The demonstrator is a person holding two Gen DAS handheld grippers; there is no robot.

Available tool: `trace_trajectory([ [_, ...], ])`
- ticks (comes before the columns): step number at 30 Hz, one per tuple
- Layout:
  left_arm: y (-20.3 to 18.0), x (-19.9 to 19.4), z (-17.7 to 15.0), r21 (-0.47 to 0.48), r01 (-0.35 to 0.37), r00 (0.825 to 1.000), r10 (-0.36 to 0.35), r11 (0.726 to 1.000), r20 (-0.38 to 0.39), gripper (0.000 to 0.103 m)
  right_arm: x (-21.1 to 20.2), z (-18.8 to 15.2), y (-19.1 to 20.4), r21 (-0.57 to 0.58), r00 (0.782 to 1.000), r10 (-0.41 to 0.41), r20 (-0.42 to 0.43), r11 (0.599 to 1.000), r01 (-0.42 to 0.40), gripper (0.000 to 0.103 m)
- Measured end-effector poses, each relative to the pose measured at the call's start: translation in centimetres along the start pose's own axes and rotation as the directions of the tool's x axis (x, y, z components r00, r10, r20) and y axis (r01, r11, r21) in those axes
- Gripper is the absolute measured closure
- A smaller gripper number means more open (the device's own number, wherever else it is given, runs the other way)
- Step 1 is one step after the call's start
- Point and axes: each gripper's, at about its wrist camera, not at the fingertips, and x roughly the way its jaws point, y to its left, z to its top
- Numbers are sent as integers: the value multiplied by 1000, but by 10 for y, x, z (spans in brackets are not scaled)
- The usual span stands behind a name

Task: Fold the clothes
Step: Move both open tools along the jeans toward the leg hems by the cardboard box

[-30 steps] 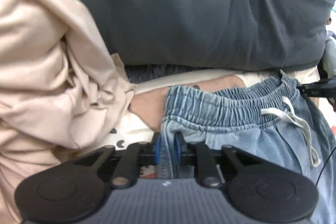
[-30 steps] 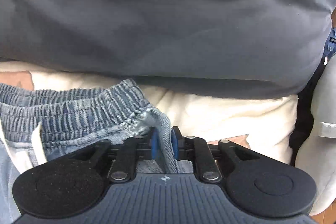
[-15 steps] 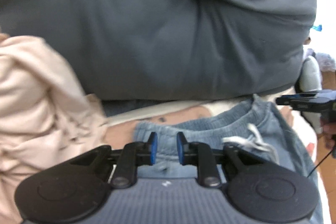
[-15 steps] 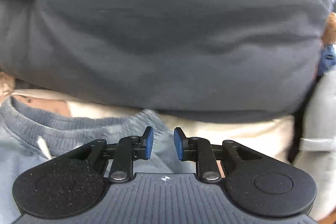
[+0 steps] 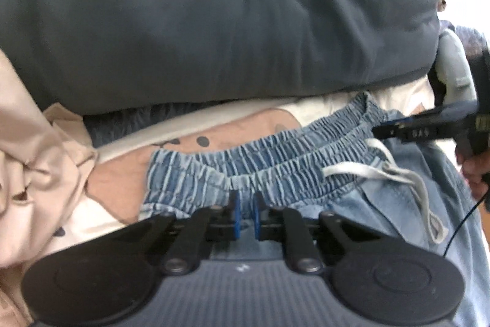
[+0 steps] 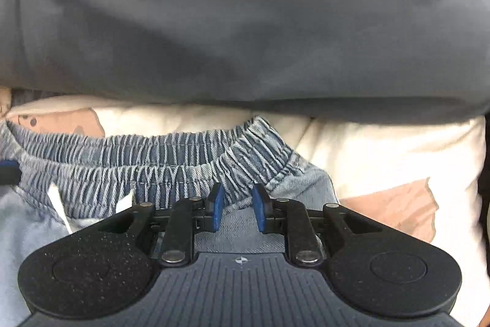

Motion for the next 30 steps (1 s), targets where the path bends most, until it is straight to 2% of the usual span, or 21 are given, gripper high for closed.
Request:
trace_trajectory([
  [3,-5,-7,2,-8,-24,1000,24,1000,-8,92,-26,1,-4,13,999,20,25,1000,-20,75],
  [5,-10,-16,2,-4,-47,999,47,999,0,84,-51,-5,-9,-3,998,37,46,999,-37,75],
  [7,-15,-30,1,5,-52,999,52,999,5,75,-78,-18,-18,-9,998,29,56,1000,-29,75],
  [10,-23,-51,-1,24,-59,998,58,998,13,72,-117,-43,-41,-4,996,36,76,999,-36,74],
  [12,-32,-60,2,29,-63,998,63,998,4,68,-136,-62,-60,-4,996,25,84,1000,-24,67],
  [14,-43,-70,7,33,-65,998,65,997,-3,67,-160,-83,-77,14,996,21,91,1000,-22,64],
  [21,-106,-106,29,141,-45,999,44,989,5,53,-252,-172,-137,128,987,-20,157,992,0,62],
  [25,-152,-121,35,224,-51,999,54,973,-5,51,-298,-230,-157,183,973,-55,224,983,13,57],
  [30,-216,-126,49,307,0,999,16,952,-51,47,-344,-314,-184,279,963,-93,252,960,20,55],
])
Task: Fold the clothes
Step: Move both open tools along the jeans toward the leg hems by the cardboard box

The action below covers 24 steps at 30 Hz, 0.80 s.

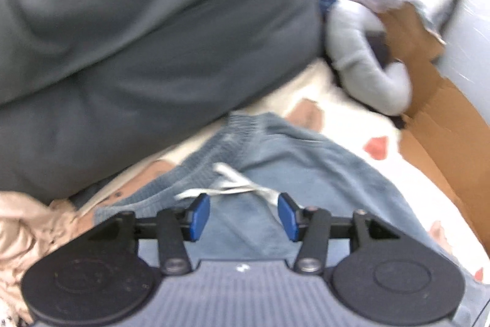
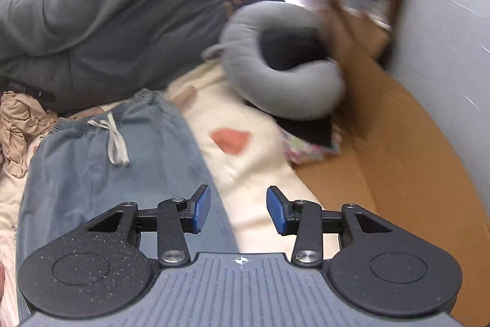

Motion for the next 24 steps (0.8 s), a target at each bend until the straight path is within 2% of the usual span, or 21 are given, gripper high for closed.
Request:
trace_trajectory([
  [4,-40,-6,25,81,42,999,-42,996,-6,40,-42,-54,-40,80,999,-44,19,996,43,54],
  [9,-81,-1,49,94,28,997,-21,995,-79,39,-87,-119,-84,209,996,-85,30,975,77,54],
  [11,-97,3,57,104,53,995,-43,993,-92,37,-101,-144,-97,264,995,-94,18,961,86,54],
  [14,-117,17,62,131,59,993,-45,990,-106,36,-119,-179,-113,348,995,-102,-14,932,101,54],
  [18,-139,40,66,150,88,990,-70,985,-119,36,-137,-217,-121,416,986,-166,-34,894,165,54],
  [24,-165,79,68,145,139,982,-117,980,-149,36,-154,-260,-127,532,955,-287,-68,800,278,54],
])
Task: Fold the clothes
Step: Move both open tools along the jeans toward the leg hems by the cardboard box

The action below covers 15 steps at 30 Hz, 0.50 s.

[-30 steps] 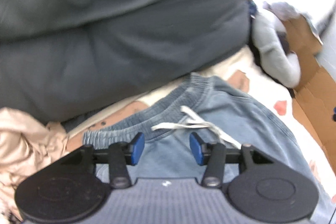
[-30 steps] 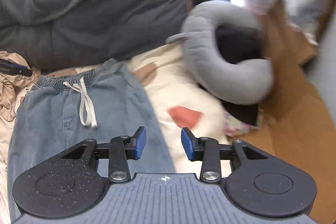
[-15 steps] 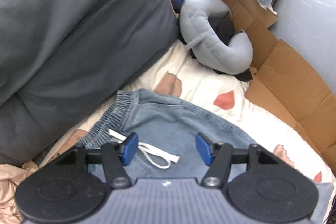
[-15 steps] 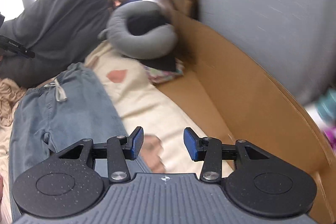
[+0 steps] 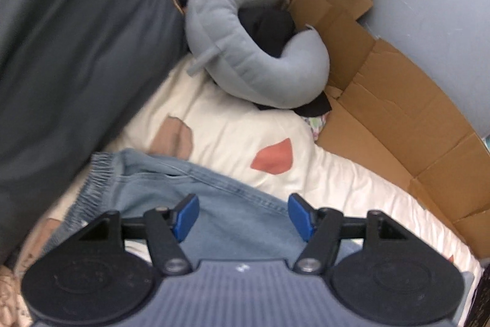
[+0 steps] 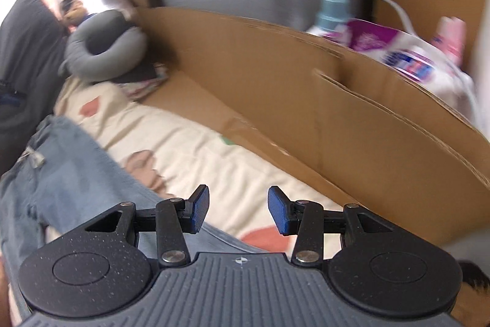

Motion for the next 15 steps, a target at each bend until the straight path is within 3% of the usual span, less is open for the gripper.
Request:
trace_trajectory([
  [10,-14,61,8,24,63,998,-62,998,-26,36,-10,-35,-37,113,975,-221,20,970,217,54],
  [15,-19,86,8,21,76,997,-75,997,-35,38,0,-40,-47,125,963,-268,-28,955,270,54],
])
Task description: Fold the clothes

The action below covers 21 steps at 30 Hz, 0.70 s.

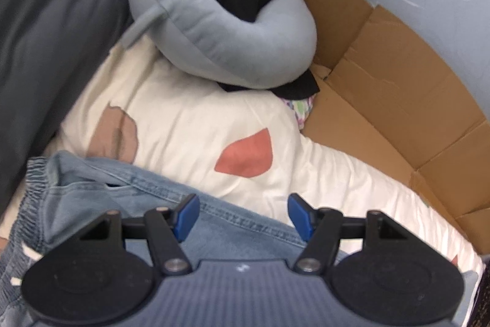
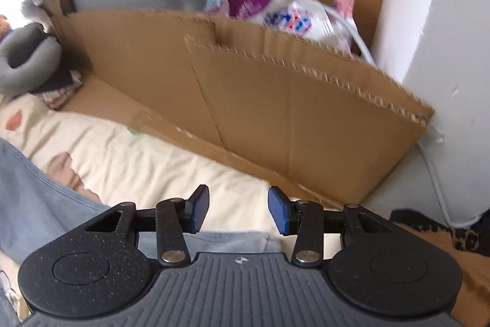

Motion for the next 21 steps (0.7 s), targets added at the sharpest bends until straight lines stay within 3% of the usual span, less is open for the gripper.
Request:
trace_trajectory([
  [4,-3,17,2,-17,21,1000,-21,1000,8,39,24,-6,1,-25,998,-41,-46,999,40,54],
  [7,-6,26,1,-24,38,999,-37,999,11,39,45,-12,-7,39,996,-51,-69,998,53,54],
  [14,1,42,-10,-97,44,999,-43,994,15,39,80,-38,-17,56,985,-131,-115,989,138,54],
  [21,17,43,-20,-130,24,1000,-25,991,0,39,99,-59,-21,50,985,-102,-140,993,110,54],
])
